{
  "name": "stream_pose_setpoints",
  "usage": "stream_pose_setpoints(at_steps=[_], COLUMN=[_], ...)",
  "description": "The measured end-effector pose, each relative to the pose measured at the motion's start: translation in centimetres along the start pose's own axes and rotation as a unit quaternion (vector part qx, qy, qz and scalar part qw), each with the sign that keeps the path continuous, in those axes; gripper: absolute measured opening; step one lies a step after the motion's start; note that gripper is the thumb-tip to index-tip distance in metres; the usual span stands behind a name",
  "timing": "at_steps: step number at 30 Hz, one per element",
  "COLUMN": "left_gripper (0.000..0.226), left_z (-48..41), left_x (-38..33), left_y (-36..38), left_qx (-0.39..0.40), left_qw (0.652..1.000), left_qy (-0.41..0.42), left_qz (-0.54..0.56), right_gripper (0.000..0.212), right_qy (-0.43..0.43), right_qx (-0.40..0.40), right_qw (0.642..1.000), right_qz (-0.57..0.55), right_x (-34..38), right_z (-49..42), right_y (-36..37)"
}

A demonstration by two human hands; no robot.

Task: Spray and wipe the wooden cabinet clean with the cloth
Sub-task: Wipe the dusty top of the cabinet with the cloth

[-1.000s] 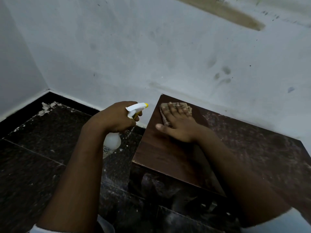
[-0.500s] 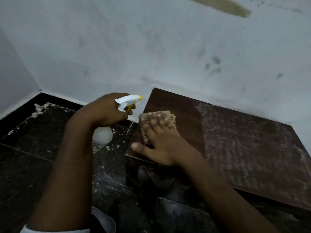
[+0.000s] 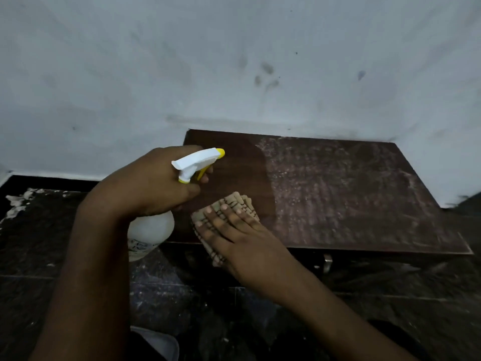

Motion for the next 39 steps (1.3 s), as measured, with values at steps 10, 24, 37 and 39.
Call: stream_pose_setpoints(at_steps=[10,24,37,39], left_gripper=[0.017,0.024,0.04,0.041], left_z=[2.2,2.7,3.7,3.5], left_x=[-6.4,-7.1,-4.6,-4.4], left_y=[9.5,20.3,20.9,20.6], left_qx=[-0.052,-0.031,-0.044,-0.045], left_qw=[0.997,0.985,0.984,0.984], left_qy=[0.034,-0.056,-0.09,-0.091], left_qz=[0.056,0.16,0.145,0.149], right_gripper=[0.036,0.044,0.079,0.078], right_qy=[0.079,0.301,0.161,0.22], right_qx=[-0.305,-0.383,0.001,0.005], right_qw=[0.675,0.731,0.978,0.966], right_qz=[-0.667,-0.477,-0.132,-0.137], right_x=[-5.8,-13.4,-10.1,-12.9], right_z=[13.5,20.4,13.1,13.6], right_y=[-0.4,2.0,3.6,3.3])
Point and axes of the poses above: each hand's wrist, its own z-axis away from the middle knuckle, its own y-axis out of the palm, x = y × z, the point moved 7 cm from there along -z, towards the middle knuckle, and after that the axes turned 13 degrees about x, right-handed, at the moved point
